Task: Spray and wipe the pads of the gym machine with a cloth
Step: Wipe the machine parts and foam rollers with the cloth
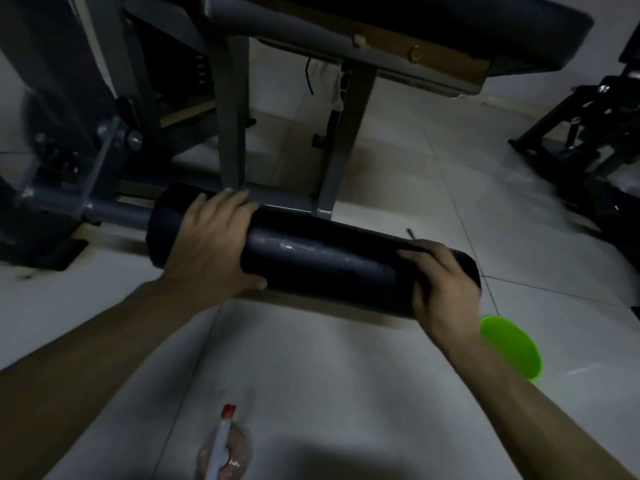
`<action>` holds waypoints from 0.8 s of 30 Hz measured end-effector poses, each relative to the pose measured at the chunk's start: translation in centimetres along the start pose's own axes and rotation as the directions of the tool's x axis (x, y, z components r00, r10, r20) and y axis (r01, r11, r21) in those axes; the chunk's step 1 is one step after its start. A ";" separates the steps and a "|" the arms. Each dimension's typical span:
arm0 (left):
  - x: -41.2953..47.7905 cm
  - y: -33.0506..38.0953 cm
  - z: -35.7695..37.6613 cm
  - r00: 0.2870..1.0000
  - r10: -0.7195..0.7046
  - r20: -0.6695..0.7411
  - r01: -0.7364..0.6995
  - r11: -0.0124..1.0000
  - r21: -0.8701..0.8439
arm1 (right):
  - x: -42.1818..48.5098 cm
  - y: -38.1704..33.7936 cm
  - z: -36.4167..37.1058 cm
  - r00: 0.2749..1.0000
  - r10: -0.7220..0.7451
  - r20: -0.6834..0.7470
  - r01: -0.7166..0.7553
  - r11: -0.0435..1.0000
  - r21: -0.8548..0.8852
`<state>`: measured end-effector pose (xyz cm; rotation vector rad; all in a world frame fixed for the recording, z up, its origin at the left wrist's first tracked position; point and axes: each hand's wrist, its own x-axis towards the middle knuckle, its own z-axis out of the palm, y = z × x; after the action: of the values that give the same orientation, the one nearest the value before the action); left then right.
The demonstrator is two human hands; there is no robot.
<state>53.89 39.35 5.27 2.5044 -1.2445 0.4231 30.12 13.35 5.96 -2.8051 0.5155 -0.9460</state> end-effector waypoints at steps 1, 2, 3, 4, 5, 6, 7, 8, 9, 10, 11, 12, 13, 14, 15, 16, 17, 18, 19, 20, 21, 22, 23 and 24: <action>-0.5 -1.2 -0.3 0.999 -0.036 -0.015 0.036 0.999 0.003 | 0.0 -0.3 0.3 0.998 0.060 -0.027 -0.060 0.998 0.006; -0.8 -1.9 -0.4 0.998 -0.058 -0.021 0.058 0.998 0.003 | 0.3 -1.0 0.8 0.994 0.096 -0.052 -0.095 0.995 0.016; -0.9 -2.4 -0.5 0.997 -0.068 -0.023 0.069 0.998 0.001 | 0.7 -2.3 1.7 0.993 0.099 -0.069 -0.098 0.995 0.024; -1.0 -2.6 -0.5 0.997 -0.071 -0.023 0.071 0.997 0.001 | 1.2 -3.9 2.7 0.995 0.070 -0.075 -0.067 0.997 0.034; -0.9 -2.6 -0.4 0.997 -0.072 -0.023 0.072 0.997 0.001 | 1.9 -5.7 3.9 0.997 0.016 -0.074 -0.012 0.999 0.053; -0.8 -2.6 -0.3 0.997 -0.077 -0.020 0.077 0.997 -0.003 | 2.6 -7.7 5.1 0.997 -0.041 -0.066 0.046 0.996 0.079; -0.7 -2.6 -0.2 0.997 -0.081 -0.017 0.081 0.997 -0.006 | 3.4 -10.0 6.4 0.994 -0.092 -0.052 0.098 0.989 0.110; -0.6 -2.6 -0.2 0.997 -0.077 -0.019 0.077 0.997 -0.007 | 4.3 -12.4 7.7 0.989 -0.142 -0.037 0.146 0.979 0.141; -0.7 -2.7 -0.2 0.997 -0.062 -0.034 0.062 0.998 -0.014 | 5.2 -14.8 8.9 0.982 -0.190 -0.016 0.190 0.967 0.168; -0.8 -2.9 -0.2 0.998 -0.049 -0.050 0.047 0.998 -0.041 | 5.8 -17.0 9.8 0.972 -0.237 0.012 0.230 0.955 0.188; -1.0 -3.2 -0.2 0.997 -0.039 -0.063 0.035 0.996 -0.076 | 6.3 -18.5 10.5 0.956 -0.290 0.041 0.276 0.940 0.202; -1.1 -3.6 -0.4 0.998 -0.031 -0.058 0.025 0.994 -0.111 | 6.6 -19.1 10.7 0.938 -0.340 0.070 0.320 0.926 0.202; -1.2 -4.3 -0.7 0.998 -0.029 -0.051 0.022 0.992 -0.126 | 6.8 -18.8 10.5 0.921 -0.376 0.104 0.353 0.916 0.190; -1.4 -5.1 -0.9 0.997 -0.042 -0.057 0.034 0.991 -0.132 | 6.7 -17.7 9.8 0.912 -0.391 0.124 0.371 0.915 0.162; -1.8 -6.0 -1.1 0.994 -0.087 -0.072 0.076 0.987 -0.139 | 6.5 -16.1 8.9 0.913 -0.387 0.129 0.371 0.919 0.134; -2.3 -6.9 -1.5 0.983 -0.162 -0.085 0.147 0.976 -0.163 | 6.3 -14.2 7.9 0.926 -0.359 0.118 0.347 0.931 0.109; -2.8 -7.7 -1.7 0.966 -0.248 -0.075 0.227 0.950 -0.215 | 6.0 -12.4 7.0 0.946 -0.308 0.100 0.301 0.950 0.082; -3.2 -8.4 -1.7 0.946 -0.321 -0.051 0.293 0.912 -0.288 | 5.8 -10.8 6.2 0.967 -0.242 0.086 0.237 0.970 0.056; -3.5 -8.8 -1.5 0.925 -0.380 -0.016 0.347 0.861 -0.371 | 5.6 -9.9 5.6 0.982 -0.174 0.071 0.171 0.984 0.041; -3.7 -9.1 -1.1 0.910 -0.413 0.011 0.375 0.812 -0.447 | 5.6 -9.8 5.5 0.991 -0.122 0.055 0.121 0.992 0.036; -3.8 -9.2 -0.7 0.901 -0.433 0.031 0.386 0.767 -0.513 | 5.5 -10.5 5.8 0.994 -0.099 0.036 0.098 0.995 0.034; -3.9 -9.1 -0.3 0.894 -0.446 0.041 0.389 0.729 -0.563 | 5.6 -11.6 6.4 0.994 -0.104 0.021 0.103 0.994 0.033; -3.8 -9.1 0.0 0.885 -0.464 0.048 0.398 0.697 -0.596 | 5.8 -13.0 7.3 0.991 -0.131 0.012 0.131 0.991 0.031; -3.8 -9.1 0.1 0.878 -0.476 0.051 0.402 0.676 -0.617 | 6.2 -14.6 8.3 0.986 -0.168 0.018 0.167 0.985 0.038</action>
<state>59.02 47.23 2.34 2.0564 -0.5496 0.0176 43.80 24.83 6.33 -2.8584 0.2593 -0.9435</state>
